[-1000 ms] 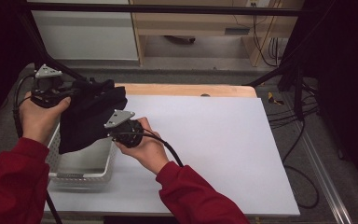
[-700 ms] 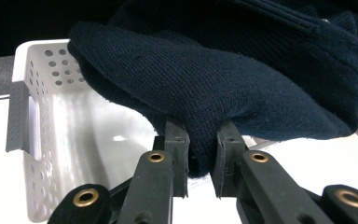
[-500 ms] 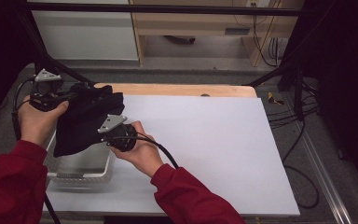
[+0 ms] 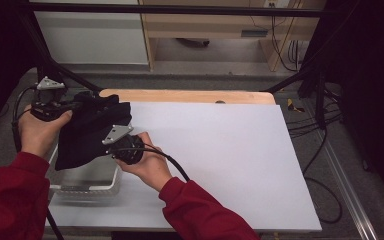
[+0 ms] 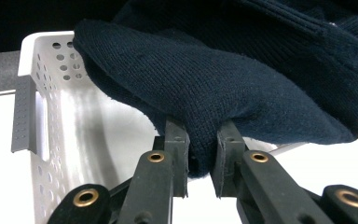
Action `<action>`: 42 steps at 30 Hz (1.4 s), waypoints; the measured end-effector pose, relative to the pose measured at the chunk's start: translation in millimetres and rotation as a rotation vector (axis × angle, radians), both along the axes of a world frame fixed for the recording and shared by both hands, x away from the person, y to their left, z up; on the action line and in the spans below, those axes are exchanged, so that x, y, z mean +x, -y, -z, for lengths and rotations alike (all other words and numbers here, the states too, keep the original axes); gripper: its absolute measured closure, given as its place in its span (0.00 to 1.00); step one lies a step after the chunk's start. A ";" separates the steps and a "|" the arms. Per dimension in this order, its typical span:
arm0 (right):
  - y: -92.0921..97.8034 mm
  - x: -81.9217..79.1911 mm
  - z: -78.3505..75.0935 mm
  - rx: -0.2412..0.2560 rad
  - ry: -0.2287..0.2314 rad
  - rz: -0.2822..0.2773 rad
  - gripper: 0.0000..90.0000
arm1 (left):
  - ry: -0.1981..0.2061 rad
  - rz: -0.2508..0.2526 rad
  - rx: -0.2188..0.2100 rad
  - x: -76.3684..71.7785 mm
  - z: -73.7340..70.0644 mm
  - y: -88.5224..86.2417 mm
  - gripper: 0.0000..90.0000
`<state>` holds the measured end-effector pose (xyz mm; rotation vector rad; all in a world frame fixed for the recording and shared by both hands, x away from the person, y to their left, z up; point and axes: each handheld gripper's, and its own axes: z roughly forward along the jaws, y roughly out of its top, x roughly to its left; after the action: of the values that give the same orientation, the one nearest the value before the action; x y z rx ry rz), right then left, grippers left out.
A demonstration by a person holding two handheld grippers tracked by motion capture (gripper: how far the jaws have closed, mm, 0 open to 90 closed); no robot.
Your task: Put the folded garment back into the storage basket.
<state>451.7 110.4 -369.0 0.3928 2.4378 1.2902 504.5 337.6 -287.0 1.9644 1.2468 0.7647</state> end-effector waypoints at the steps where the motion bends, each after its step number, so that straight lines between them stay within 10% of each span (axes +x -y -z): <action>1: -0.7 0.1 0.8 0.001 -0.003 0.000 0.88 | 0.000 -0.001 0.001 0.2 0.7 -0.4 0.87; 42: -11.7 -4.6 11.3 0.009 -0.042 -0.009 0.87 | -0.044 -0.016 0.005 0.7 12.1 -11.5 0.87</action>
<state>447.1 122.1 -380.3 0.4156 2.4719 1.3105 505.2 349.1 -299.1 1.9868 1.2889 0.7372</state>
